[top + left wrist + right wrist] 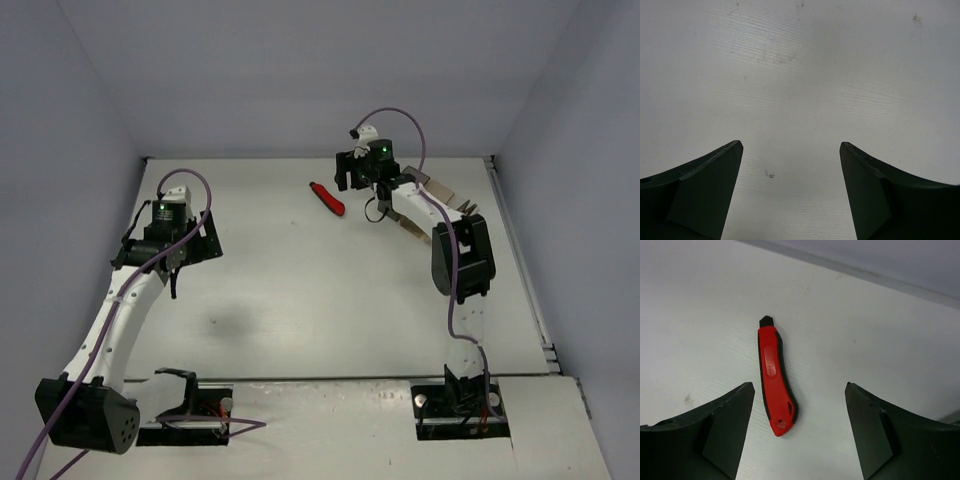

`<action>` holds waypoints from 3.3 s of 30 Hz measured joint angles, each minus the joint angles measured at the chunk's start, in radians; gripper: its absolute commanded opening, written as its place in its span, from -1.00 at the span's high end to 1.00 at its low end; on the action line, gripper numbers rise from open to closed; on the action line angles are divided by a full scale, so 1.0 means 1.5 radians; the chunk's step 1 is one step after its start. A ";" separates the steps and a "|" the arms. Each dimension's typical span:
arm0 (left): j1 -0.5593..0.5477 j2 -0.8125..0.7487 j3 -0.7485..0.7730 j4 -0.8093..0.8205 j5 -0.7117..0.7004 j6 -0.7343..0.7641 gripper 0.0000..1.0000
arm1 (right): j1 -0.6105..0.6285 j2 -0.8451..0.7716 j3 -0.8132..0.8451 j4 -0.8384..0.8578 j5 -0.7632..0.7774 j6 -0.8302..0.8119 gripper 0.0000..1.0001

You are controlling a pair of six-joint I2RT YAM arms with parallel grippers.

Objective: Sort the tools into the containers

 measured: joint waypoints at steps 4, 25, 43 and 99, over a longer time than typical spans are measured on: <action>0.000 0.000 0.000 0.000 0.000 0.000 -0.52 | 0.007 0.081 0.045 -0.014 -0.017 -0.017 -0.45; 0.000 0.009 0.000 0.000 0.009 0.000 -0.52 | 0.057 0.160 0.088 -0.042 -0.047 -0.027 0.26; 0.006 0.012 0.000 0.001 0.034 0.000 -0.52 | 0.116 -0.158 -0.376 -0.002 0.086 0.052 0.89; 0.013 0.035 0.000 0.001 0.054 0.000 -0.52 | 0.207 -0.268 -0.401 -0.226 0.227 0.205 1.00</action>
